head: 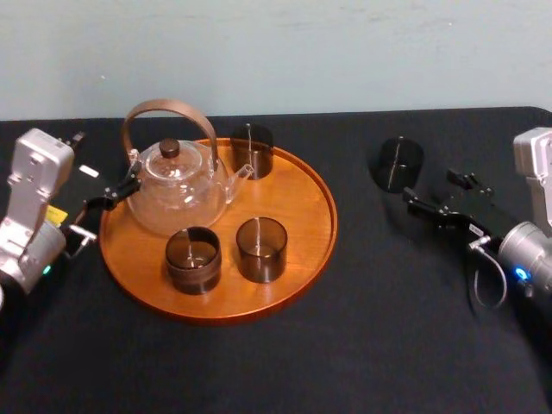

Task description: Pick up the glass from the table and place it on the tray.

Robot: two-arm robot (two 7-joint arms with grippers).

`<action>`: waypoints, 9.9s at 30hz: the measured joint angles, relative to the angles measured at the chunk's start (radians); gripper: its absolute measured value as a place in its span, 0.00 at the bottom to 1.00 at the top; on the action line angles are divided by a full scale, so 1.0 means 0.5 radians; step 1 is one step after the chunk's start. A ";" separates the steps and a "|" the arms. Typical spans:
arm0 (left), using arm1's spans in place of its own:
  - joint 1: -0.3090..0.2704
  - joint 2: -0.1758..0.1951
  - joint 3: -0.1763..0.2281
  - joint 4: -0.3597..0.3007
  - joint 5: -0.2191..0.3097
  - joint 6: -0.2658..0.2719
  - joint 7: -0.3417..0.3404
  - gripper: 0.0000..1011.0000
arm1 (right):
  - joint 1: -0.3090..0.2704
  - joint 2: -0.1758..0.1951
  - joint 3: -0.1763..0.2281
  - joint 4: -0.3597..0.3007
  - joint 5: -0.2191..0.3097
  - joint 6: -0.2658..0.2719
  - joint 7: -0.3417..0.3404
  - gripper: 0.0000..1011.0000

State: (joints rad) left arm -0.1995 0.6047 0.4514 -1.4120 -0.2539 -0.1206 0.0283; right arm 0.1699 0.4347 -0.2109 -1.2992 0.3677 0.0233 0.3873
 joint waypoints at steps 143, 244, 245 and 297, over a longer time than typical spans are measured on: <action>0.000 0.000 0.000 0.000 0.000 0.000 0.000 1.00 | 0.617 -0.324 -0.477 0.579 -0.115 -0.095 0.334 0.90; 0.000 0.000 0.000 0.000 0.000 0.000 0.000 1.00 | 0.492 -0.282 -0.464 0.472 -0.058 0.028 0.361 0.99; 0.000 0.000 0.000 0.000 0.000 0.000 0.000 1.00 | 0.478 -0.271 -0.462 0.446 -0.054 0.034 0.360 0.99; 0.000 0.000 0.000 0.000 0.000 0.000 0.000 1.00 | 0.200 -0.004 -0.080 0.152 0.084 -0.076 0.035 0.99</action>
State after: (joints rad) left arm -0.1995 0.6047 0.4514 -1.4120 -0.2539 -0.1205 0.0283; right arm 0.2697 0.4328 -0.2508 -1.2233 0.4096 -0.0148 0.4048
